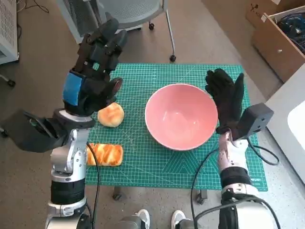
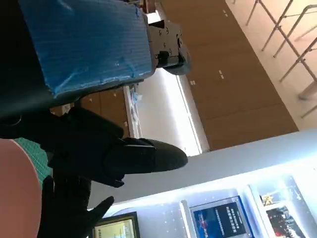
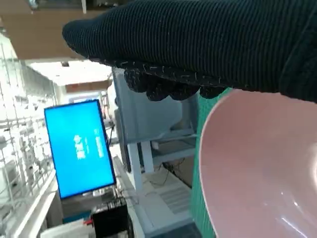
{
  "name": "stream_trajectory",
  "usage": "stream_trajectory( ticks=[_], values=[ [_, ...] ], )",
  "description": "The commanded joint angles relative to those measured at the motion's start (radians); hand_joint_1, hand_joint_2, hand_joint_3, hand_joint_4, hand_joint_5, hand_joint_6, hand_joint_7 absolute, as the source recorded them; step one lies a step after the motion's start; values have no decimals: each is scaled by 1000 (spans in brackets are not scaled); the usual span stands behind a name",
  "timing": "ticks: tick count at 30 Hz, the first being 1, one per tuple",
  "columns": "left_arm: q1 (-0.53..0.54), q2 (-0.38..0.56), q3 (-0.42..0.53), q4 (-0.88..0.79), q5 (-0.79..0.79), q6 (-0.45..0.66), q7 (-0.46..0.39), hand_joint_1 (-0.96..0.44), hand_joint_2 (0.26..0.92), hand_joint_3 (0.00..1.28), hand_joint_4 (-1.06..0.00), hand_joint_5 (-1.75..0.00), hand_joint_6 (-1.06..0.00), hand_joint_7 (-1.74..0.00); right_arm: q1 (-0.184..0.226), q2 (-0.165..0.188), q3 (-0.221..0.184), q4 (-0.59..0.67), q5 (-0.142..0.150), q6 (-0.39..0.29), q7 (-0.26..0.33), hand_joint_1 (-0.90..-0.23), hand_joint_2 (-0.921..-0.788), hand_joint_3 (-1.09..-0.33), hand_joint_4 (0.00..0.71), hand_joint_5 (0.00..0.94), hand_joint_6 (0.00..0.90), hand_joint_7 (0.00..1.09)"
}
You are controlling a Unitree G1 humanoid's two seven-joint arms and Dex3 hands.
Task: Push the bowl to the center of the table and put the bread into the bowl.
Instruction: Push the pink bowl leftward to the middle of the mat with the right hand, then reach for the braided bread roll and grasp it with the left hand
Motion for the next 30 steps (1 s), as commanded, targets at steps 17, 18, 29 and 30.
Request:
stream_trajectory(
  ticks=[17, 18, 29, 30],
  values=[
    [20, 12, -3, -30, 16, 6, 12, -580, 920, 334, 1, -211, 1, -573, -40, 16, 10, 21, -28, 63, -21, -568, -921, -795, 250, 3, 134, 375],
    [21, 12, -3, -31, 15, 7, 12, -581, 920, 334, 1, -211, 1, -572, -40, 11, 7, 21, -27, 64, -18, -574, -921, -791, 251, 4, 134, 380],
    [25, 23, 12, -41, 4, 18, 15, -584, 921, 335, 1, -206, 1, -552, 8, -33, -4, -152, -12, 24, 13, -586, -921, -761, 255, 4, 129, 397],
    [26, 23, 12, -43, 3, 19, 15, -586, 921, 335, 1, -205, 1, -550, 15, -34, -4, -175, -10, 22, 15, -580, -921, -762, 252, 2, 124, 395]
  ],
)
